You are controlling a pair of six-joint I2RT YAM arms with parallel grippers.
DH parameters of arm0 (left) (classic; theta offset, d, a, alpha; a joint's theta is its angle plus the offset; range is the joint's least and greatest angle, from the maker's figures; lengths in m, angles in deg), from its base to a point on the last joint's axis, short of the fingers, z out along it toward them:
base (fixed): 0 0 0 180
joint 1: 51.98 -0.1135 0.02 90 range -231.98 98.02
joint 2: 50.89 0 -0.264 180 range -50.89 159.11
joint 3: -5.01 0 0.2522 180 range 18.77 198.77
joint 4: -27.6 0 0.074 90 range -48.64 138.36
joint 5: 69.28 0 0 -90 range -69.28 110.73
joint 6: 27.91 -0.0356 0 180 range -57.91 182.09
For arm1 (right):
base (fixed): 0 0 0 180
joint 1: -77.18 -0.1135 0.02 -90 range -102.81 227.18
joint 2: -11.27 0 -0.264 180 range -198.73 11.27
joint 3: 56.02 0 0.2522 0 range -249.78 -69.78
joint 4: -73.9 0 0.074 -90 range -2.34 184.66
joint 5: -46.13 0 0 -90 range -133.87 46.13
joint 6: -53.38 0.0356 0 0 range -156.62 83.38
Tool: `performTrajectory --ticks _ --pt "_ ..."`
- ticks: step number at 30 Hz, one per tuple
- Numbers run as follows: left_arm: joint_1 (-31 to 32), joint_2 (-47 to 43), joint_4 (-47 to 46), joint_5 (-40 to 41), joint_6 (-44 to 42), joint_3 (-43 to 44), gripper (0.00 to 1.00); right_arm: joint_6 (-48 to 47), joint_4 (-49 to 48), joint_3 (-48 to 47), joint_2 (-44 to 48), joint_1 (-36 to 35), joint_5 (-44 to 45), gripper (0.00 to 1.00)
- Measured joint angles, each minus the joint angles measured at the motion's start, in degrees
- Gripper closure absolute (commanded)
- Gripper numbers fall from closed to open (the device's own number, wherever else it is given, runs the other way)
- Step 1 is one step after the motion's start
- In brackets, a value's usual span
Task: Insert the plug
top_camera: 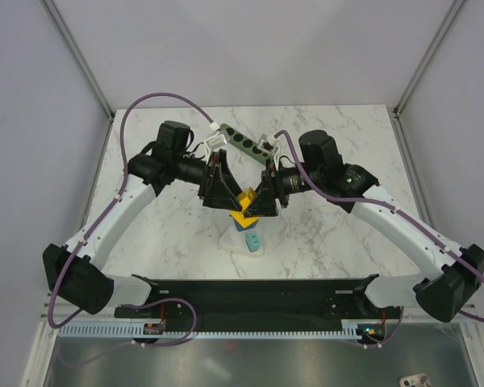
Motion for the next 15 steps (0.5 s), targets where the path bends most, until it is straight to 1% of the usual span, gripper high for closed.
performTrajectory --ticks 4,8,12,14,15 --pt "0.04 1.81 -1.22 6.75 2.8 4.11 0.18 3.19 -1.42 0.0 0.52 0.11 6.05 1.0" --pt "-0.13 2.16 -3.48 11.61 5.79 5.03 0.16 5.9 -1.51 0.02 0.44 0.61 10.95 1.0" --pt "-0.39 2.64 -5.27 16.72 8.5 5.09 0.19 7.72 -1.29 0.0 -0.61 1.73 14.45 1.0" --pt "-0.85 3.04 -5.79 21.75 10.95 5.2 0.18 8.98 -0.96 -0.26 -1.99 2.51 17.35 1.0" --pt "-0.96 3.08 -5.84 26.1 12.66 5.2 0.18 10.05 -0.04 -1.09 -3.23 2.82 19.98 1.0"
